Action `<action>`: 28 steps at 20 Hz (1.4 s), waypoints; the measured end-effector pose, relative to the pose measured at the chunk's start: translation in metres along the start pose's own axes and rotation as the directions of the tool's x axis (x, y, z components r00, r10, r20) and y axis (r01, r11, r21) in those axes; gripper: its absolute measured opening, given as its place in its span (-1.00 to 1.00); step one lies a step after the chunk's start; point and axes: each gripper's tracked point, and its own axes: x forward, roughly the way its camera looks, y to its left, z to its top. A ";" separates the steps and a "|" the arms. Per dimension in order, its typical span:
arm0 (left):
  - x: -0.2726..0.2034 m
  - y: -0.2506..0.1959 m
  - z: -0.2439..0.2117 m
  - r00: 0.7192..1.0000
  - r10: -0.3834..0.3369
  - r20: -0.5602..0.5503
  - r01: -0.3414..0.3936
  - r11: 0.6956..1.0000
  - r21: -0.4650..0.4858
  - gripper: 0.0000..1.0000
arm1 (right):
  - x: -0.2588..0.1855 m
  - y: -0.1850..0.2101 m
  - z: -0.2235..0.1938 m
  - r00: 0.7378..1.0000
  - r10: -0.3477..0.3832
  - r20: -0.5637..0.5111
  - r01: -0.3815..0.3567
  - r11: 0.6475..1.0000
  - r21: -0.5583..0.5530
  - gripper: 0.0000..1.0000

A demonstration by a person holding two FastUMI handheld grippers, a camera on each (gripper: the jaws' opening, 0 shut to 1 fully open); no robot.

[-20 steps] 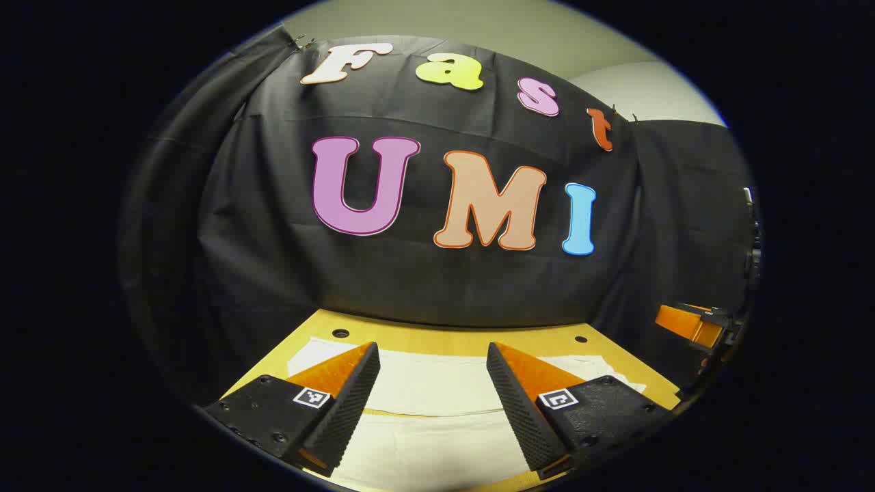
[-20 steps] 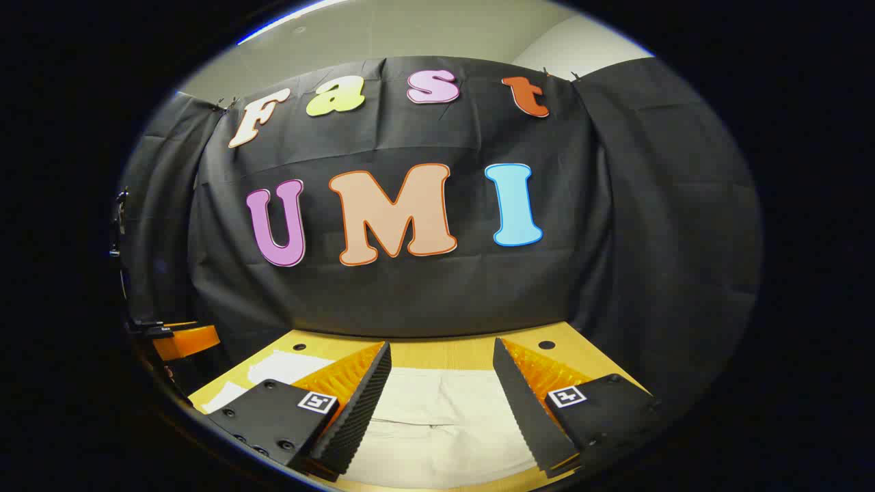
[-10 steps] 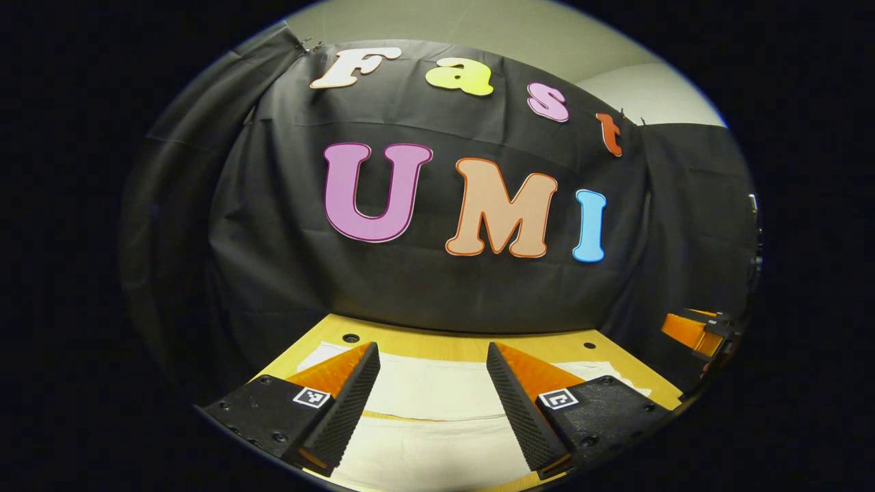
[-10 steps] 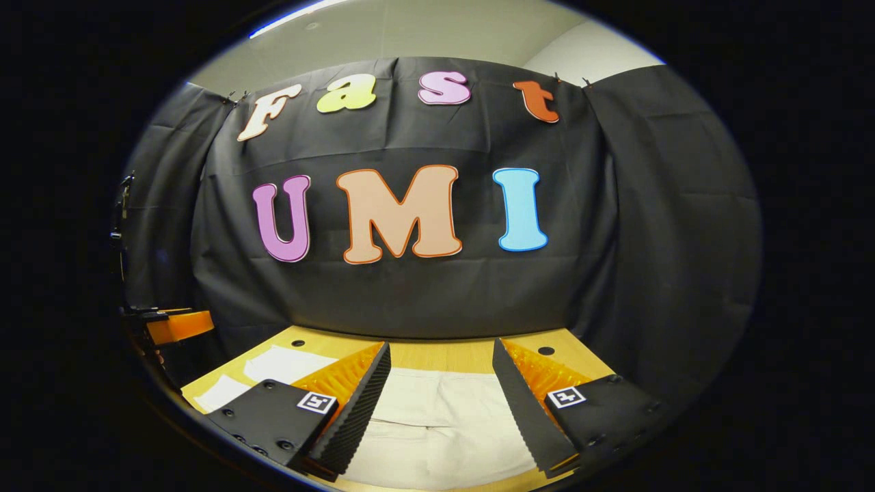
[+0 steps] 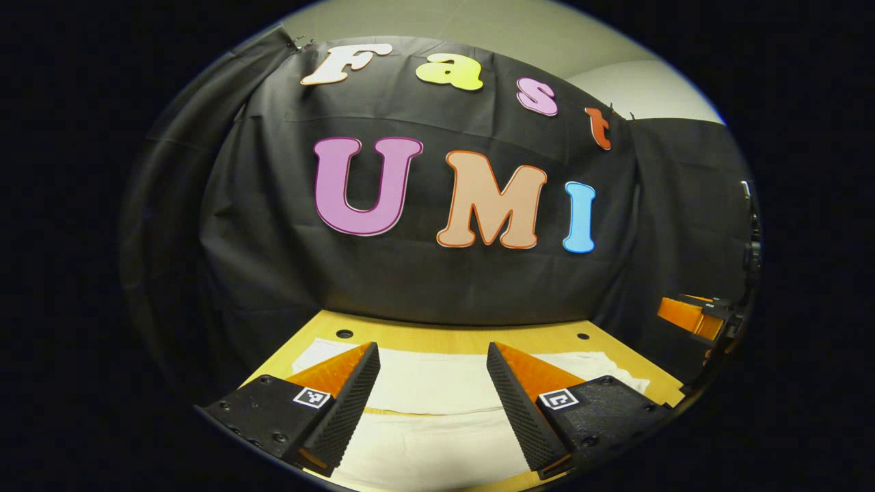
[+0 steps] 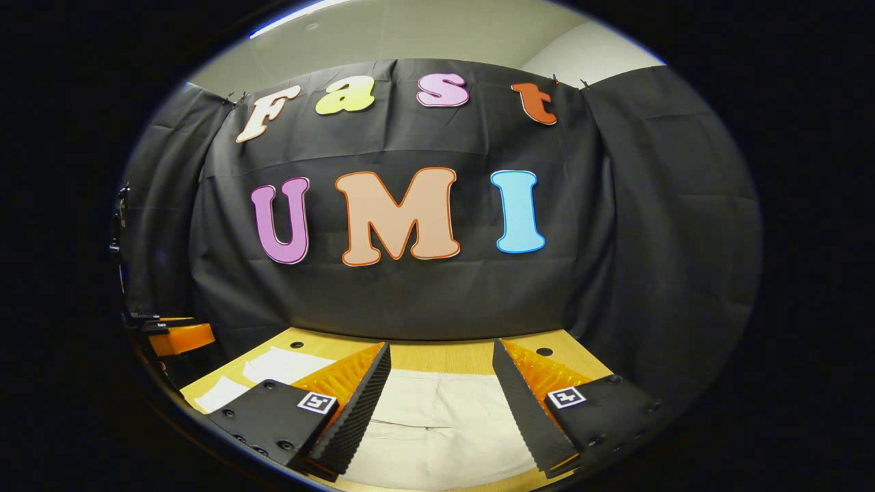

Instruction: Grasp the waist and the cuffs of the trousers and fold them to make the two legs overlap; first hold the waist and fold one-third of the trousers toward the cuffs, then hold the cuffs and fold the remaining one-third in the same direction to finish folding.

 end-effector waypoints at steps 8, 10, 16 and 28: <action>-0.020 0.018 -0.080 0.953 -0.165 -0.252 0.200 0.973 0.119 0.89 | -0.005 0.002 -0.015 0.999 -0.020 -0.029 0.019 1.000 -0.021 0.92; -0.028 0.022 -0.107 0.912 -0.213 -0.349 0.282 0.946 0.158 0.89 | -0.007 0.003 -0.021 0.999 -0.023 -0.040 0.022 0.999 -0.032 0.92; -0.058 0.061 -0.181 0.760 -0.232 -0.607 0.464 0.848 0.256 0.90 | -0.016 -0.004 -0.041 0.995 -0.052 -0.080 0.052 0.999 -0.008 0.92; -0.113 0.144 -0.290 0.374 -0.116 -0.920 0.759 0.609 0.232 0.89 | -0.026 -0.048 -0.054 0.978 -0.166 -0.123 0.159 0.985 -0.065 0.92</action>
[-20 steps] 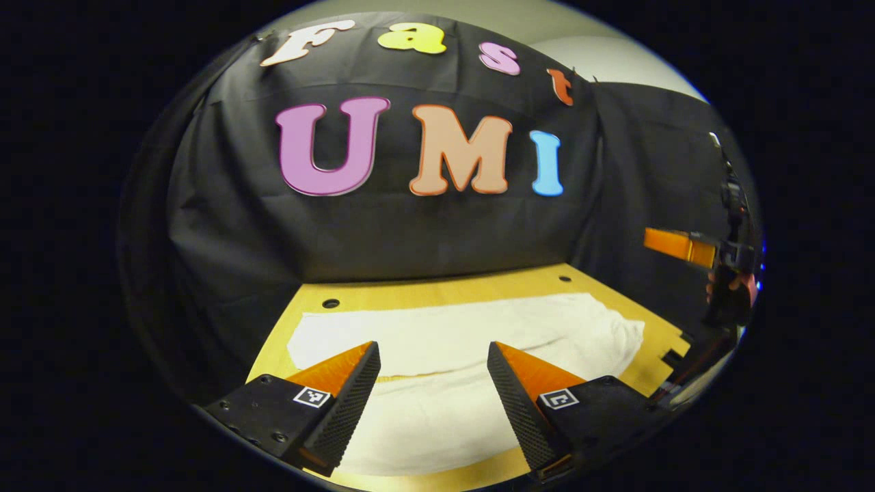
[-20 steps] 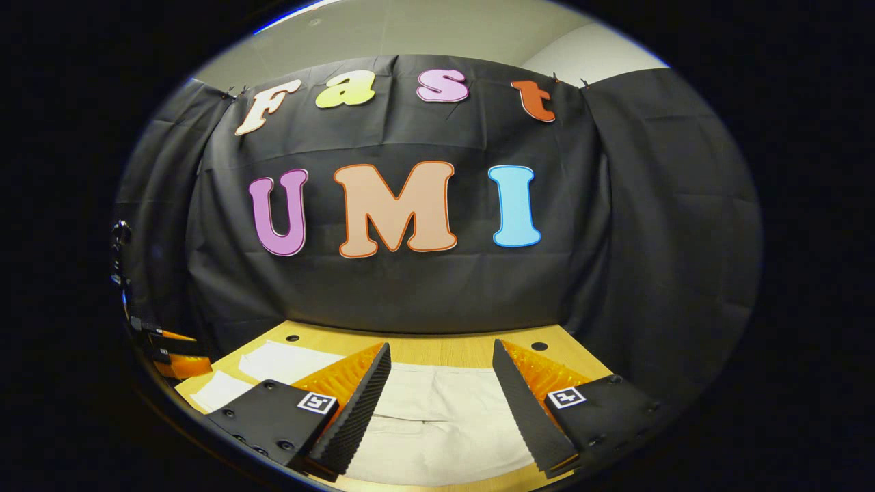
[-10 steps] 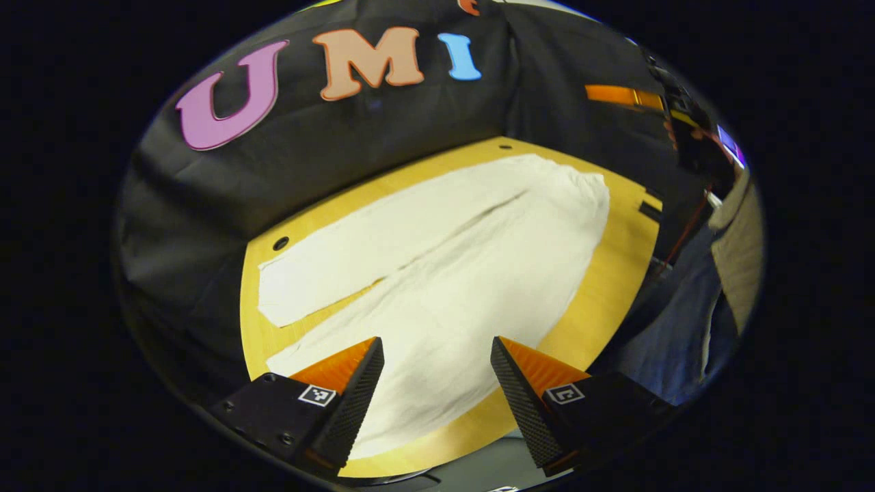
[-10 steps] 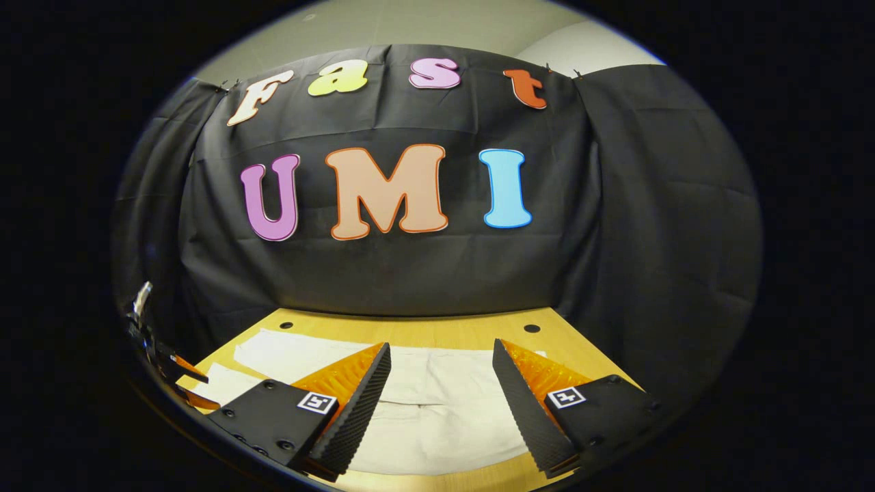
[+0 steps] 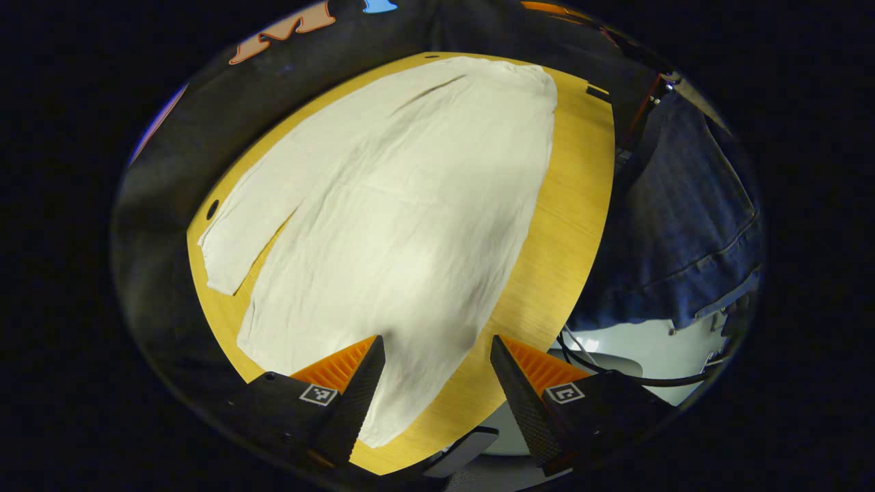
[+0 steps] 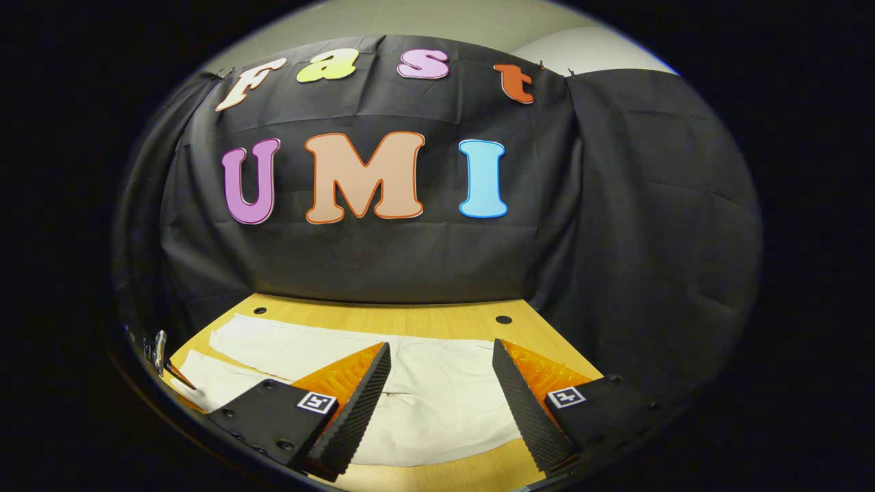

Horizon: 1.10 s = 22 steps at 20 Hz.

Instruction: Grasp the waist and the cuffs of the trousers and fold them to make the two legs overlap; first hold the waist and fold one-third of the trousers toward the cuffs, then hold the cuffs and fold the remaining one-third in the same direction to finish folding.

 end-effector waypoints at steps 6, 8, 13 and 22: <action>0.010 0.007 -0.020 0.994 -0.037 -0.099 0.041 0.998 0.039 0.83 | 0.004 -0.013 -0.006 0.999 -0.035 -0.016 0.035 0.999 -0.007 0.92; 0.012 0.008 -0.021 0.993 -0.053 -0.109 0.057 0.998 0.037 0.79 | 0.006 -0.016 -0.009 0.999 -0.043 -0.025 0.042 0.999 -0.020 0.93; 0.018 0.005 -0.021 0.978 -0.099 -0.184 0.114 0.991 0.069 0.68 | 0.015 -0.015 -0.014 0.999 -0.032 -0.042 0.031 0.999 -0.029 0.92; 0.018 0.011 -0.015 0.960 -0.093 -0.265 0.141 0.975 0.171 0.12 | 0.028 0.013 -0.028 0.990 0.104 -0.092 -0.112 0.990 -0.083 0.90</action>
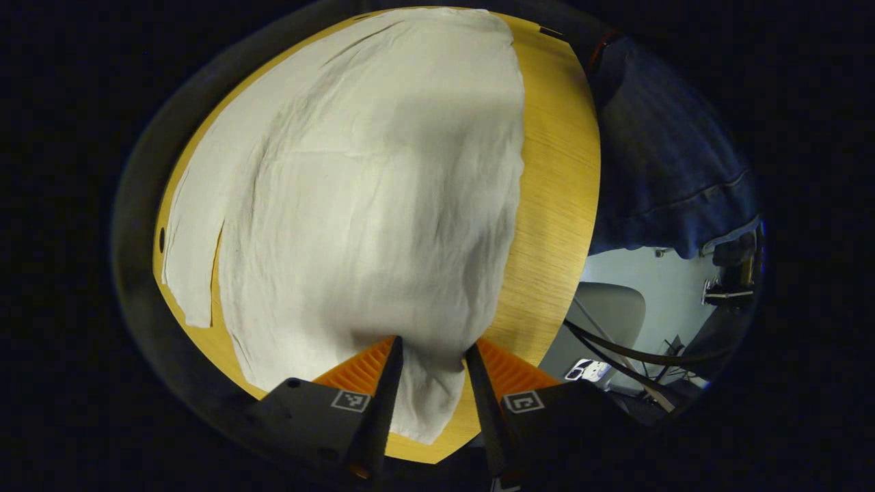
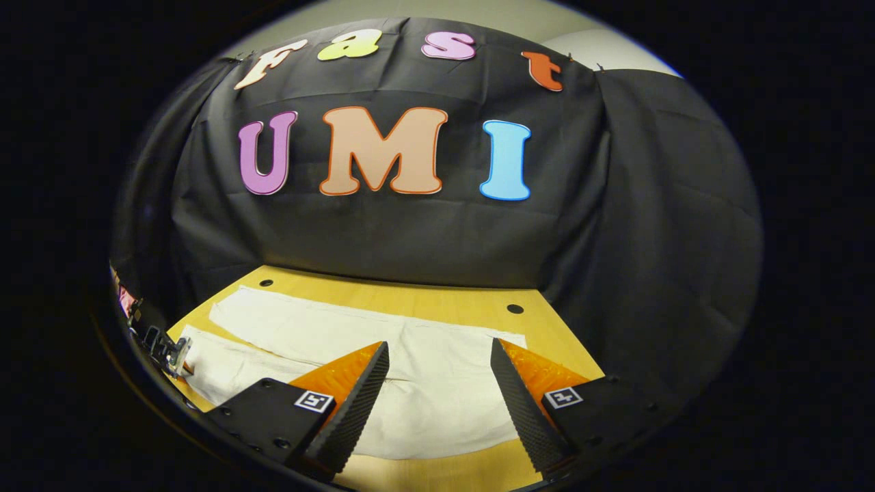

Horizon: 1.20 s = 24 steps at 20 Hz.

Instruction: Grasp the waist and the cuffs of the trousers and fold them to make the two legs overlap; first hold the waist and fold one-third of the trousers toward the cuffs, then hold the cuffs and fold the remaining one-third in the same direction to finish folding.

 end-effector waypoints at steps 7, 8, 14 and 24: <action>0.000 0.010 0.007 0.999 0.041 0.026 -0.041 0.999 -0.009 -1.00 | 0.012 0.020 -0.016 0.987 0.153 -0.050 -0.156 0.986 -0.065 0.92; 0.000 0.010 0.006 0.999 0.041 0.026 -0.041 0.999 -0.005 -1.00 | 0.015 0.026 -0.023 0.979 0.190 -0.068 -0.195 0.977 -0.082 0.90; 0.002 0.010 0.005 1.000 0.024 0.006 -0.024 0.998 -0.056 -1.00 | 0.028 0.019 -0.103 0.883 0.339 -0.325 -0.420 0.880 -0.222 0.96; 0.002 0.011 0.005 1.000 0.018 -0.025 -0.020 0.996 -0.087 -1.00 | 0.036 -0.048 -0.230 0.620 0.282 -0.732 -0.721 0.573 -0.390 0.95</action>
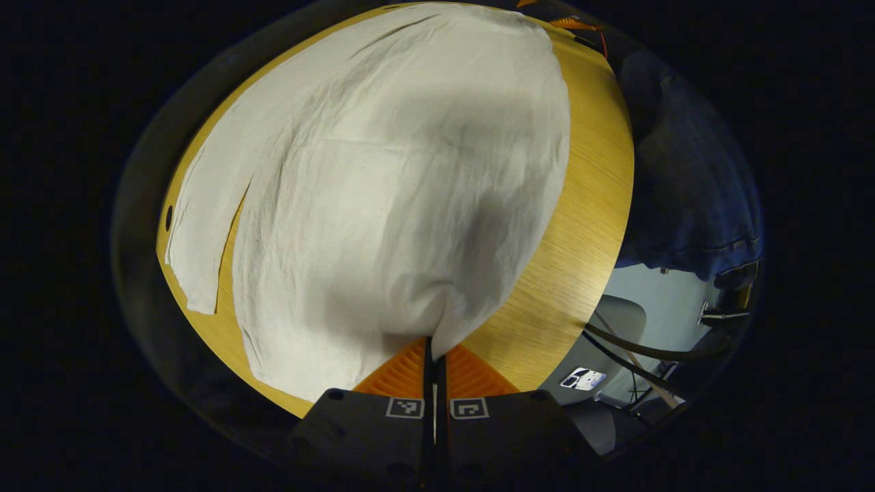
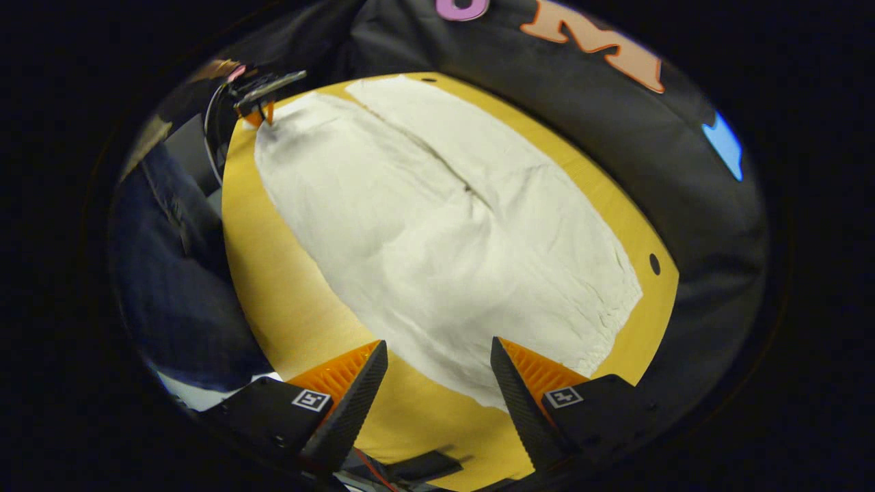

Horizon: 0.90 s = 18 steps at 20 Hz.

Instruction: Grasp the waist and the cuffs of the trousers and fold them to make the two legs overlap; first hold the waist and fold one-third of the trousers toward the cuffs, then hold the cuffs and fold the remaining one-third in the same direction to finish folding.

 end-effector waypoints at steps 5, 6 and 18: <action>0.000 0.000 0.001 1.000 -0.005 -0.011 0.005 1.000 -0.007 -1.00 | 0.024 0.001 -0.025 0.992 0.053 -0.112 -0.061 0.996 -0.071 0.94; 0.001 0.000 0.001 1.000 -0.005 -0.012 0.005 1.000 -0.008 -1.00 | 0.027 0.000 -0.027 0.990 0.061 -0.125 -0.071 0.995 -0.072 0.94; 0.001 0.000 0.002 1.000 -0.012 -0.026 0.011 1.000 -0.025 -0.99 | 0.038 0.007 -0.034 0.961 0.130 -0.242 -0.139 0.990 -0.022 0.66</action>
